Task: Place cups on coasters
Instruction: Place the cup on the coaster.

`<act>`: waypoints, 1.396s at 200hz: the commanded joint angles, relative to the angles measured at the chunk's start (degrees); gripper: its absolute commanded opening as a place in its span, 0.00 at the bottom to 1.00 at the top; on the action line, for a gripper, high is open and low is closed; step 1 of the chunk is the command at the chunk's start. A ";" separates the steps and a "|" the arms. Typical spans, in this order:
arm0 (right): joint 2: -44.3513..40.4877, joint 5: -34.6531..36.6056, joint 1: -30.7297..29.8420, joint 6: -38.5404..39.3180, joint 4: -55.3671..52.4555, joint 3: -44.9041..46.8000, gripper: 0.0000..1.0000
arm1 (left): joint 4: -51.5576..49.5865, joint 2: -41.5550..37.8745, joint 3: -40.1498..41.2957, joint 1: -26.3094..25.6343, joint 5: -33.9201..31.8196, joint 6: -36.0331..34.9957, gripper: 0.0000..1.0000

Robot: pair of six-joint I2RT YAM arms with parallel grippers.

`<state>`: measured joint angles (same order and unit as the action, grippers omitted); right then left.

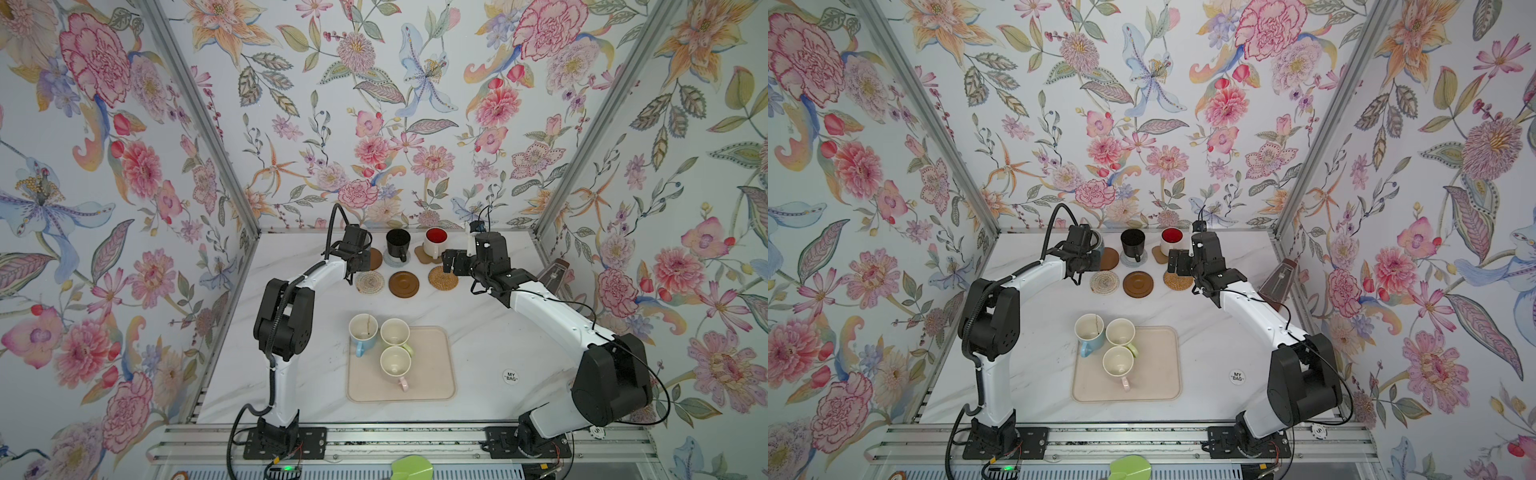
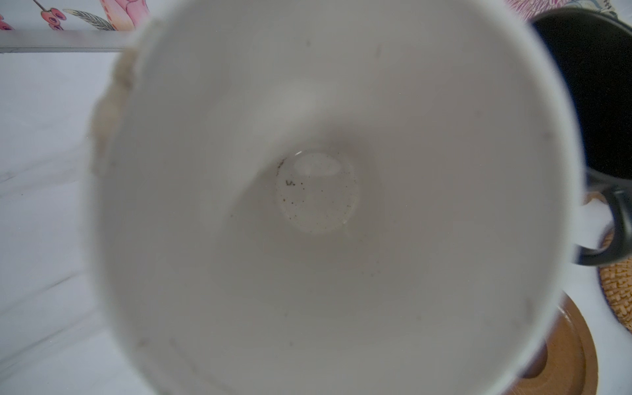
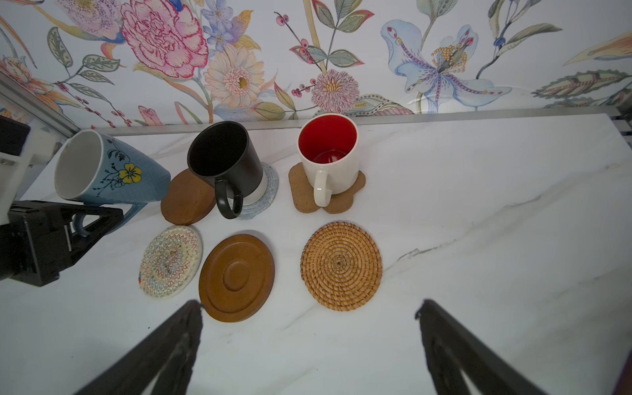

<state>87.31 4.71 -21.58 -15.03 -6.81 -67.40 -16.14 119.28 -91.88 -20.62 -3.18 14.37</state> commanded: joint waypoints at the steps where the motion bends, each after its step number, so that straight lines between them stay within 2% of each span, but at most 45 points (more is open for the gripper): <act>1: -2.03 -0.56 0.58 -0.42 -0.27 0.94 0.99 | 4.41 0.94 -3.15 0.50 -0.44 0.13 0.00; 95: -2.42 -0.93 2.07 -0.44 -0.35 1.35 0.99 | 6.30 5.84 -5.11 0.58 1.67 0.92 0.00; 146: -2.18 -1.15 2.41 -0.53 -0.32 1.30 0.99 | 6.21 7.31 -5.95 0.62 0.74 0.83 0.00; 279: -1.68 -1.71 2.60 -0.97 0.15 1.34 0.99 | 8.32 6.22 -3.63 0.74 3.63 2.75 0.00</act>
<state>86.24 3.42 -19.35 -15.31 -6.79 -66.61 -11.55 126.17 -95.42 -20.53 -0.34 16.12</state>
